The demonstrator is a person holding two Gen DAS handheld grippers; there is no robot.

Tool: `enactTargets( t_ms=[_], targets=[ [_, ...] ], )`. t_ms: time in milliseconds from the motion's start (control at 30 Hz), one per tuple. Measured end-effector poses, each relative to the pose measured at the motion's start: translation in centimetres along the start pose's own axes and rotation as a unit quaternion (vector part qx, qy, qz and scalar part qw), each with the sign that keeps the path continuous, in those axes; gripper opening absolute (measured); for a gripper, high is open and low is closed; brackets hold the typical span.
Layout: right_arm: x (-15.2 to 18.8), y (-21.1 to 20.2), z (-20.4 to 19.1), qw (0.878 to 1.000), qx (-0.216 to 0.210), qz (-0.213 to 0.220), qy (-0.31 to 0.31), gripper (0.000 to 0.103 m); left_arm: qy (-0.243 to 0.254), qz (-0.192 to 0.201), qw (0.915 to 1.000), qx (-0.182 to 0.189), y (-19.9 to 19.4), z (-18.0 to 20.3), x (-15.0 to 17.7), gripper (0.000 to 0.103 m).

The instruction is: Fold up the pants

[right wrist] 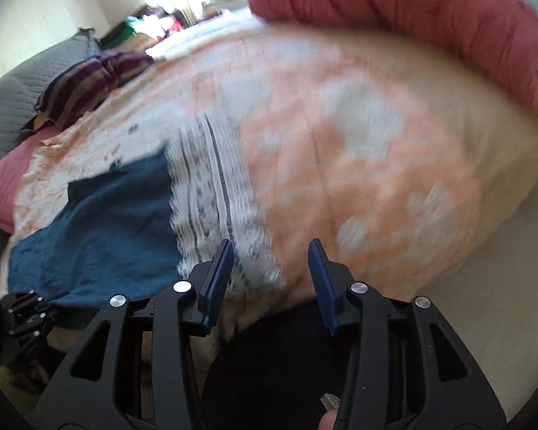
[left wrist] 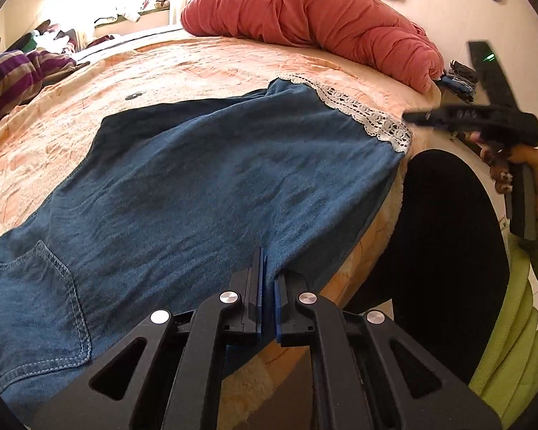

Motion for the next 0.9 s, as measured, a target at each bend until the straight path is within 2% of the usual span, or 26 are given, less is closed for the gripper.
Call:
enactTargets(
  t_ms=[67,167,233,267,333,467,500,533,567,633,767,833,867,900],
  targets=[
    [-0.3,-0.9,-2.2,0.998,-0.017,0.014,-0.061,0.037,-0.004,0.0,1.0,0.002,-0.2,-0.1,0.2,0.005],
    [0.9,-0.9,-7.1,0.982,-0.062,-0.005,-0.18,0.038,-0.018,-0.003,0.9998,0.006,-0.5,-0.4,0.7,0.007],
    [2.9,-0.2,-10.9,0.956,-0.07,-0.028,-0.284,0.038,-0.029,-0.005,0.9995,0.008,-0.4,-0.7,1.0,0.007],
    [4.2,0.4,-12.7,0.938,-0.074,-0.039,-0.336,0.038,-0.032,-0.006,0.9994,0.009,-0.5,-0.8,1.1,0.007],
    [6.0,1.6,-15.1,0.915,-0.084,-0.064,-0.389,0.038,-0.036,-0.005,0.9993,0.009,-0.6,-0.9,1.1,0.007],
    [7.0,3.9,-16.8,0.894,-0.075,-0.092,-0.432,0.036,-0.033,-0.002,0.9994,0.008,-0.8,-0.8,1.1,0.007],
    [7.1,4.8,-16.9,0.889,-0.071,-0.104,-0.441,0.014,-0.033,-0.002,0.9994,0.008,-0.8,-0.7,1.1,0.007],
    [7.1,5.4,-16.7,0.888,-0.074,-0.12,-0.438,0.003,-0.033,-0.003,0.9994,0.009,-0.9,-0.7,1.1,0.007],
    [7.0,5.7,-16.5,0.889,-0.08,-0.133,-0.431,0.001,-0.031,-0.003,0.9995,0.01,-1.1,-0.6,1.2,0.007],
    [7.1,5.8,-16.1,0.893,-0.1,-0.153,-0.411,0.001,-0.025,-0.004,0.9996,0.01,-1.5,-0.5,1.3,0.007],
    [7.8,5.8,-15.4,0.891,-0.117,-0.172,-0.404,0.001,-0.021,-0.022,0.9995,0.012,-1.0,-0.2,2.0,0.007],
    [7.7,5.8,-15.2,0.893,-0.124,-0.175,-0.395,0.004,-0.024,-0.026,0.9993,0.011,-1.0,-0.4,2.1,0.008],
    [7.5,5.6,-15.0,0.895,-0.131,-0.177,-0.389,0.011,-0.027,-0.025,0.9992,0.012,-1.2,-0.5,2.1,0.008],
    [7.3,5.3,-14.9,0.896,-0.144,-0.179,-0.38,0.027,-0.033,-0.023,0.9991,0.013,-1.6,-0.7,2.2,0.011]
  ],
)
Point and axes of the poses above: each gripper's, at about its wrist camera, not at the fingertips, and y roughly the way its jaws point, z to its right, x to its underside, the point moved 2 cm from there along y, roughly the way its jaws point, and after that the axes turned 11 degrees about -x, right-handed, at the moved point
